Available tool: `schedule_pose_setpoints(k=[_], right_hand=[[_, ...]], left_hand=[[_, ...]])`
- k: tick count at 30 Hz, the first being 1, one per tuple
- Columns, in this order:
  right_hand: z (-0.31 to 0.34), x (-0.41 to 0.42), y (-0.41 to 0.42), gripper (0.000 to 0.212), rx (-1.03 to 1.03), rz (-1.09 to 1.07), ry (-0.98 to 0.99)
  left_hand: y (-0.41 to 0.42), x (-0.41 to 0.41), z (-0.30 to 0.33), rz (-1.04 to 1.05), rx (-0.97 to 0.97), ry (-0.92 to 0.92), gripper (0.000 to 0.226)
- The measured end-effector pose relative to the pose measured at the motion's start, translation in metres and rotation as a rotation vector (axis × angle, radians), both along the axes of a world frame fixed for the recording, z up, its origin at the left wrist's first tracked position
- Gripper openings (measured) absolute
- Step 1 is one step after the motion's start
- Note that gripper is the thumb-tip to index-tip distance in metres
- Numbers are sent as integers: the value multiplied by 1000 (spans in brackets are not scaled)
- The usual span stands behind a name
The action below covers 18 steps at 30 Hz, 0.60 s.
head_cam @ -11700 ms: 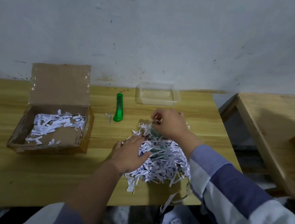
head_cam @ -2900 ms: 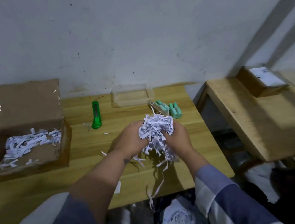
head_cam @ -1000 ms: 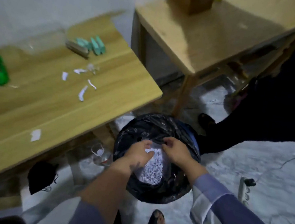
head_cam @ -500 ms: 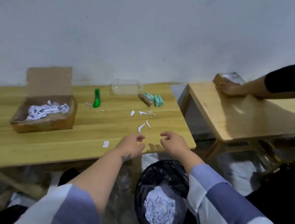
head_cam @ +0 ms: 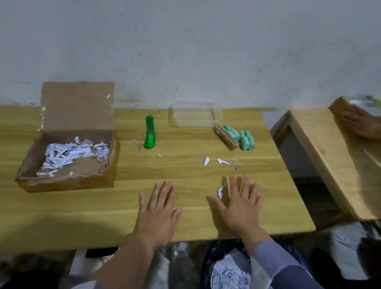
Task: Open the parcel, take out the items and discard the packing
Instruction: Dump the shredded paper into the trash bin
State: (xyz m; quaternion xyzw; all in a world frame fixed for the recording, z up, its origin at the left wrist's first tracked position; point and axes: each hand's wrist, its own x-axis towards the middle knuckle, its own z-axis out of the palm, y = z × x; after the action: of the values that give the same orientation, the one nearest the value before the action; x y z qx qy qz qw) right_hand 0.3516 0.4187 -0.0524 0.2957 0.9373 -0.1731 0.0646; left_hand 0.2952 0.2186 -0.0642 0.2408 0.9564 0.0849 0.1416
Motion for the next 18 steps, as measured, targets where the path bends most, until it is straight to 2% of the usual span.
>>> schedule_pose_setpoints(k=[5,8,12,15,18], right_hand=[[-18,-46,14,86,84,-36,2],[-19,-74,16,83,93,-8,4],[-22,-108,9,79,109,81,45],[-25,-126,-1,76,128,168,28],[-25,-137,-14,62,117,270,114]], left_hand=[[0,-63,-14,60,-9,118,70],[-4,-107,-16,194,4,110,69],[-7,-151,-19,270,44,121,71],[-4,-161,-26,289,70,162,70],[2,-147,-31,330,168,224,73]])
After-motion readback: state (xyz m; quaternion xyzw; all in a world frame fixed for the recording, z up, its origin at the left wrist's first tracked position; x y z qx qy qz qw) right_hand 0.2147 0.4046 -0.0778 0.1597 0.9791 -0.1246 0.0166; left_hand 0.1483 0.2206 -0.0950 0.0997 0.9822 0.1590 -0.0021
